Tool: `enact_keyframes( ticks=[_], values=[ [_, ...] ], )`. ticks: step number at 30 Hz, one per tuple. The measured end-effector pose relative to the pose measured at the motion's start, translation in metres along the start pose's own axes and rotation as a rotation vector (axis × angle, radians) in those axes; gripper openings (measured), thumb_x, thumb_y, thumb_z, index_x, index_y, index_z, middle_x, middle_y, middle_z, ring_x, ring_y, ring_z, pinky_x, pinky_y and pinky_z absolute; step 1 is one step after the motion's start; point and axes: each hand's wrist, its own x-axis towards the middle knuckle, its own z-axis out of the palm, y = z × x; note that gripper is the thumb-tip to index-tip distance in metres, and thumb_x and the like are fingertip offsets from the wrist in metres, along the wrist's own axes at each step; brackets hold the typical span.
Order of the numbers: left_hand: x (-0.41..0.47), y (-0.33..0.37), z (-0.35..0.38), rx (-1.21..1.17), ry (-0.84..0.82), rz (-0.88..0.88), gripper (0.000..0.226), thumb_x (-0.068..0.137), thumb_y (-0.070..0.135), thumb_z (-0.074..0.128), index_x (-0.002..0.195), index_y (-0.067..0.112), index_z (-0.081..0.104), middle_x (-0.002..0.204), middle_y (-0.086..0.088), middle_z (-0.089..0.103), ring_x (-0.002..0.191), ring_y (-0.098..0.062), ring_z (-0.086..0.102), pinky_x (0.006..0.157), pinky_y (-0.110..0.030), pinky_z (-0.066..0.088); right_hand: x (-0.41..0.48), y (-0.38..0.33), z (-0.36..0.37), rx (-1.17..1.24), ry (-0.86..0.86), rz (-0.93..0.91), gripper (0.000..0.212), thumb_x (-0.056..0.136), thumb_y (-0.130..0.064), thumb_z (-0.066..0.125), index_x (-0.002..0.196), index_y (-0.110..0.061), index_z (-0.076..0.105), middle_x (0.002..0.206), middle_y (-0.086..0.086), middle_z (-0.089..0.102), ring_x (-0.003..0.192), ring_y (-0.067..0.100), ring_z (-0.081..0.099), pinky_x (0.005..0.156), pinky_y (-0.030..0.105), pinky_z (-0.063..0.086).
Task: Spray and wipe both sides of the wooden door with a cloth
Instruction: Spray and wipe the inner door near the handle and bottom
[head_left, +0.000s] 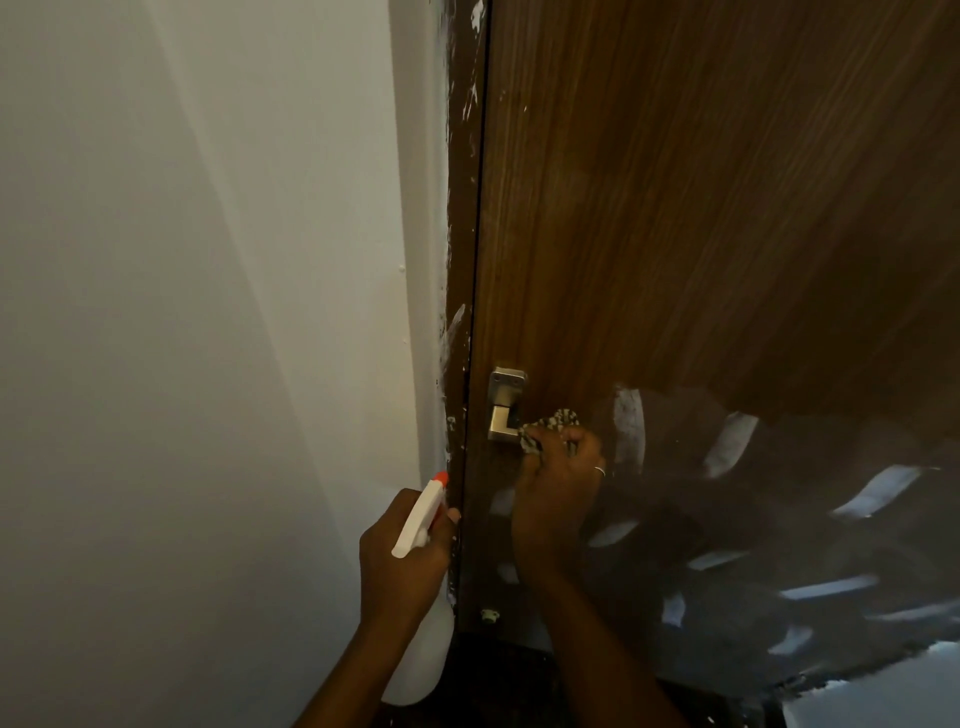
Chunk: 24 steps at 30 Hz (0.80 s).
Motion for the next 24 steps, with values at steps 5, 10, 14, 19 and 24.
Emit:
enact_keyframes(
  ticks=[5, 10, 14, 19, 24],
  values=[
    [-0.001, -0.005, -0.002, 0.025, 0.004, 0.008, 0.043, 0.079, 0.006, 0.073, 0.119, -0.002, 0.059, 0.108, -0.017, 0.066, 0.085, -0.014, 0.06, 0.086, -0.035, 0.055, -0.001, -0.004, 0.001, 0.137, 0.04, 0.17, 0.029, 0.08, -0.001, 0.075, 0.104, -0.017, 0.073, 0.123, 0.008, 0.054, 0.109, 0.025, 0.057, 0.09, 0.028, 0.047],
    [-0.003, -0.001, 0.001, -0.022, 0.0, -0.027, 0.05, 0.079, 0.002, 0.071, 0.125, -0.005, 0.053, 0.117, -0.023, 0.062, 0.095, -0.023, 0.059, 0.094, -0.046, 0.05, -0.005, 0.007, -0.001, 0.374, 0.176, 0.689, 0.036, 0.085, -0.008, 0.073, 0.118, -0.009, 0.06, 0.128, 0.013, 0.049, 0.116, 0.026, 0.051, 0.101, 0.042, 0.046],
    [-0.006, 0.005, -0.007, -0.01, 0.023, 0.045, 0.043, 0.078, 0.019, 0.074, 0.117, 0.009, 0.061, 0.106, -0.01, 0.067, 0.09, -0.016, 0.064, 0.084, -0.03, 0.055, -0.016, -0.04, 0.019, 0.562, 0.089, 0.648, 0.035, 0.083, -0.008, 0.076, 0.115, -0.013, 0.062, 0.131, 0.011, 0.049, 0.118, 0.024, 0.05, 0.09, 0.026, 0.048],
    [-0.008, 0.007, -0.022, -0.059, 0.053, 0.068, 0.048, 0.072, 0.05, 0.072, 0.109, 0.021, 0.062, 0.093, 0.006, 0.065, 0.075, -0.003, 0.062, 0.073, -0.017, 0.054, -0.021, -0.059, 0.039, 0.698, -0.028, 0.712, 0.035, 0.082, -0.013, 0.078, 0.113, -0.02, 0.064, 0.131, 0.008, 0.054, 0.12, 0.023, 0.053, 0.087, 0.022, 0.047],
    [-0.006, -0.001, -0.02, 0.021, 0.075, 0.077, 0.035, 0.077, 0.015, 0.075, 0.108, 0.015, 0.058, 0.091, 0.004, 0.061, 0.076, -0.002, 0.059, 0.067, -0.009, 0.05, -0.005, -0.007, 0.013, 0.75, 0.122, 0.863, 0.043, 0.081, -0.008, 0.076, 0.091, -0.044, 0.056, 0.128, 0.003, 0.059, 0.114, 0.024, 0.06, 0.091, 0.044, 0.057]
  ],
)
